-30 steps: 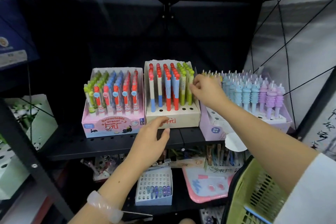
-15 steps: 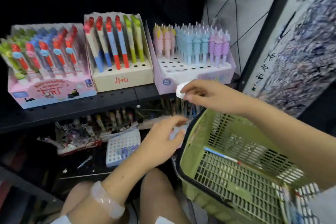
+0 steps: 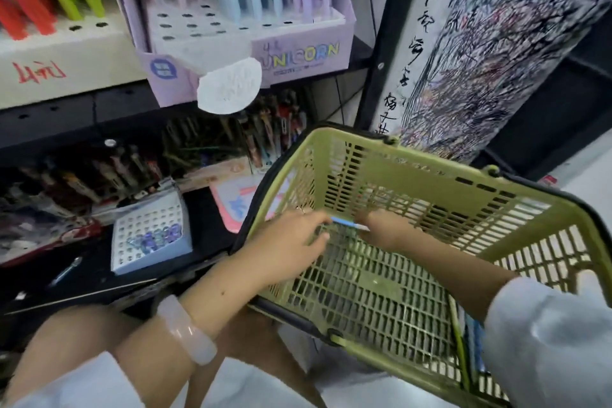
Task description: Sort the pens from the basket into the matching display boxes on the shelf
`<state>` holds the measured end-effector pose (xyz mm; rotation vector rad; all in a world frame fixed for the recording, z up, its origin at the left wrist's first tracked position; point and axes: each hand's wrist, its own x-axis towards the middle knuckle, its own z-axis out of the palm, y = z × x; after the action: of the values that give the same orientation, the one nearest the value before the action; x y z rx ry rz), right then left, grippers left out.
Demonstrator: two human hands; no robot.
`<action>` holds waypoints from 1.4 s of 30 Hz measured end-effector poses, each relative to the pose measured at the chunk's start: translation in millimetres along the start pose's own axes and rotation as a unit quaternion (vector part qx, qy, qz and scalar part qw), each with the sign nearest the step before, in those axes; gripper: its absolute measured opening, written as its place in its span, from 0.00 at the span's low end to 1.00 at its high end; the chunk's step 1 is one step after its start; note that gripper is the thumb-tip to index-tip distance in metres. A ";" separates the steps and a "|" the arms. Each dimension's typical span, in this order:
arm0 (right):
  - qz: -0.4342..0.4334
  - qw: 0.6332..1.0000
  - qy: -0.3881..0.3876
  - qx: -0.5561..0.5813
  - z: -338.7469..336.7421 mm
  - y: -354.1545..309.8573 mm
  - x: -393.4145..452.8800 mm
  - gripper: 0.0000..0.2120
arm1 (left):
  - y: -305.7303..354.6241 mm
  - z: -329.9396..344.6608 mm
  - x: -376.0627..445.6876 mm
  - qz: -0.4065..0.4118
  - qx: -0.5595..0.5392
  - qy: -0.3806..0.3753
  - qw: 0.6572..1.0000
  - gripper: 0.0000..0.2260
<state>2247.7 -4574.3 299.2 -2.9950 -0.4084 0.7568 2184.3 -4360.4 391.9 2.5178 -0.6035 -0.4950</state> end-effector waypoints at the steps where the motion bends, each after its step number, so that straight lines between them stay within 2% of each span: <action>1: 0.018 1.000 0.006 -0.023 8.6 1.1 9.1 0.15 | -1.7 0.7 3.1 -0.005 -0.003 0.001 1.000 0.15; 6: 0.053 0.996 0.041 -0.067 52.1 0.9 29.8 0.20 | -10.9 5.3 11.9 -0.024 -0.019 0.003 1.000 0.15; 11: 0.047 0.997 0.037 -0.038 59.5 4.2 19.2 0.17 | -4.3 9.6 17.0 -0.027 -0.034 0.001 0.999 0.13; 15: 0.057 0.998 0.034 -0.018 49.3 28.2 -13.0 0.11 | 12.1 19.3 21.0 -0.006 -0.033 -0.044 0.998 0.13; 18: 0.121 0.992 -0.014 0.019 49.8 56.5 -47.1 0.12 | 25.0 27.3 23.6 0.007 -0.028 -0.091 0.995 0.13; 21: 0.216 0.971 -0.066 0.073 61.5 73.9 -78.4 0.17 | 32.5 34.9 24.3 0.014 -0.028 -0.130 0.991 0.12; 25: 0.292 0.947 -0.038 0.125 84.0 75.8 -103.9 0.24 | 30.8 40.0 24.8 0.005 -0.027 -0.139 0.990 0.13; 31: 0.291 0.951 -0.013 0.103 92.5 72.5 -107.8 0.24 | 24.6 42.4 25.7 -0.023 -0.048 -0.129 0.990 0.13; 35: 0.315 0.943 -0.026 0.105 97.0 82.1 -112.6 0.33 | 26.9 45.1 25.5 -0.027 -0.054 -0.113 0.992 0.13; 40: 0.343 0.928 -0.006 0.148 108.9 76.1 -108.2 0.33 | 29.8 46.0 23.8 -0.023 -0.072 -0.102 0.992 0.12; 42: 0.338 0.926 -0.010 0.169 115.5 67.9 -107.8 0.37 | 28.2 46.6 22.4 -0.022 -0.072 -0.103 0.992 0.12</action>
<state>2118.7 -4672.2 241.4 -2.7619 0.7262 0.7742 2173.2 -4411.4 364.5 2.3644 -0.5652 -0.7928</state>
